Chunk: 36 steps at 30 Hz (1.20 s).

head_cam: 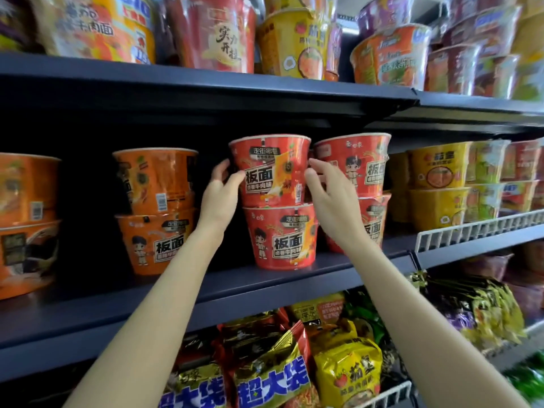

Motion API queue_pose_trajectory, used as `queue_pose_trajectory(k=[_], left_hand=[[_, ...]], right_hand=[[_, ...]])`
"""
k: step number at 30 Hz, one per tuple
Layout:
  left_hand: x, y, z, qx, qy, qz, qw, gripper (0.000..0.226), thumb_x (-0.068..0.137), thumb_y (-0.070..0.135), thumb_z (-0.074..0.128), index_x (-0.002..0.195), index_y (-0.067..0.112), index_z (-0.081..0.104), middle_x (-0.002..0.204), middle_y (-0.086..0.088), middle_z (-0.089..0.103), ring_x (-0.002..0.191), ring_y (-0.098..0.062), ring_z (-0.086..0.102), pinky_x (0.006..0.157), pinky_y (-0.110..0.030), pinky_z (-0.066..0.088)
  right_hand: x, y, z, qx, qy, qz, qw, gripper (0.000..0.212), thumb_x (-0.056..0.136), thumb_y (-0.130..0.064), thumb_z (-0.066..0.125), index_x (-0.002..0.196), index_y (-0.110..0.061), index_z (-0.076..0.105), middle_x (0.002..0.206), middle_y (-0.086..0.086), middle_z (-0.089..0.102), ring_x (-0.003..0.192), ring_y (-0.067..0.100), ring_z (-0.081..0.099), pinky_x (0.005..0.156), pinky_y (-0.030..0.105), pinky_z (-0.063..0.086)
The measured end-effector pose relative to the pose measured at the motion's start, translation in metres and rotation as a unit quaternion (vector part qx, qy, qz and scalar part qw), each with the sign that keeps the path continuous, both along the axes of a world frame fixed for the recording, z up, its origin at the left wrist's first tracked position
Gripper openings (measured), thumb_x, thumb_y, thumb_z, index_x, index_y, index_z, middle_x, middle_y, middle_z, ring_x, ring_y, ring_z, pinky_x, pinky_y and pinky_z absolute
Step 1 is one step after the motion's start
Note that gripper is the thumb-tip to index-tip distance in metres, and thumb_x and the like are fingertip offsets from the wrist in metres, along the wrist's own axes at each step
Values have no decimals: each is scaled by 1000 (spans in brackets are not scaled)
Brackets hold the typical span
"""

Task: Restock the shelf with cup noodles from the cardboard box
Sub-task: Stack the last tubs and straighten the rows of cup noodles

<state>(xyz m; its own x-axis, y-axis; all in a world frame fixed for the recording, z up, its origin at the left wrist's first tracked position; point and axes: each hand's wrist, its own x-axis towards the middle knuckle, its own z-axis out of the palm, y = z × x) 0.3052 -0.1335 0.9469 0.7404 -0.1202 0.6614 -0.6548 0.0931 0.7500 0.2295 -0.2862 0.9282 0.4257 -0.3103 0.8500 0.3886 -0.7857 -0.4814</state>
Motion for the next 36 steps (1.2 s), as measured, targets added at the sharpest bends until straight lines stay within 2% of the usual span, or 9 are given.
queue_pose_trajectory(k=[4,6,9,15,17,21,26,32,36], left_hand=[[-6,-9,-9,32,-18,-4,999,45,96,32,47,141,28,36,114,12,55,90,6,53,70,-13,40],[-6,-9,-19,48,-62,22,997,42,95,32,49,136,33,41,128,7,52,105,-2,54,83,-23,47],[-6,-8,-30,63,-128,63,988,41,92,30,56,131,34,44,134,7,49,114,-6,51,95,-34,46],[0,-12,-25,59,-70,71,993,79,80,38,71,145,27,27,145,1,41,127,-14,44,101,-36,42],[0,-15,-24,61,-60,37,996,77,81,36,70,145,26,28,143,1,43,124,-13,46,95,-30,43],[-3,-17,-26,48,-79,47,995,72,83,33,69,143,25,31,140,2,46,112,-2,45,85,-21,41],[-2,-16,-27,53,-81,49,994,72,83,33,67,144,24,30,142,0,45,119,-8,47,90,-24,41],[1,-16,-30,56,-89,45,993,70,85,31,66,144,21,32,141,-2,47,117,-6,46,91,-22,40],[12,-15,-29,67,-84,30,994,71,84,33,66,145,21,31,141,-3,47,124,-12,48,90,-21,41]], right_hand=[[0,6,-6,25,47,73,996,44,100,-31,36,144,-22,34,131,3,55,116,17,52,99,39,42],[2,1,-1,83,48,99,990,43,100,-26,37,142,-20,34,111,9,65,99,27,62,87,42,48],[3,-11,1,126,58,128,982,42,98,-24,37,140,-24,36,88,-10,61,96,28,63,89,47,50],[6,-18,3,137,92,168,972,45,100,-29,34,145,-26,29,101,-15,52,102,13,56,100,42,45],[4,-18,5,131,100,171,971,47,100,-28,35,146,-24,26,98,-17,49,95,7,55,97,39,46],[3,-14,9,119,127,179,968,50,101,-25,34,149,-20,19,107,-11,45,81,-5,50,72,19,44],[1,-15,7,104,143,191,966,54,101,-23,38,150,-18,15,114,-10,44,80,-6,51,60,8,45],[6,-18,1,75,124,184,972,61,99,-22,45,150,-17,11,118,-14,42,99,1,49,83,21,44],[4,-20,2,53,144,177,972,66,97,-17,51,150,-16,12,130,-7,49,104,2,49,72,12,45]])
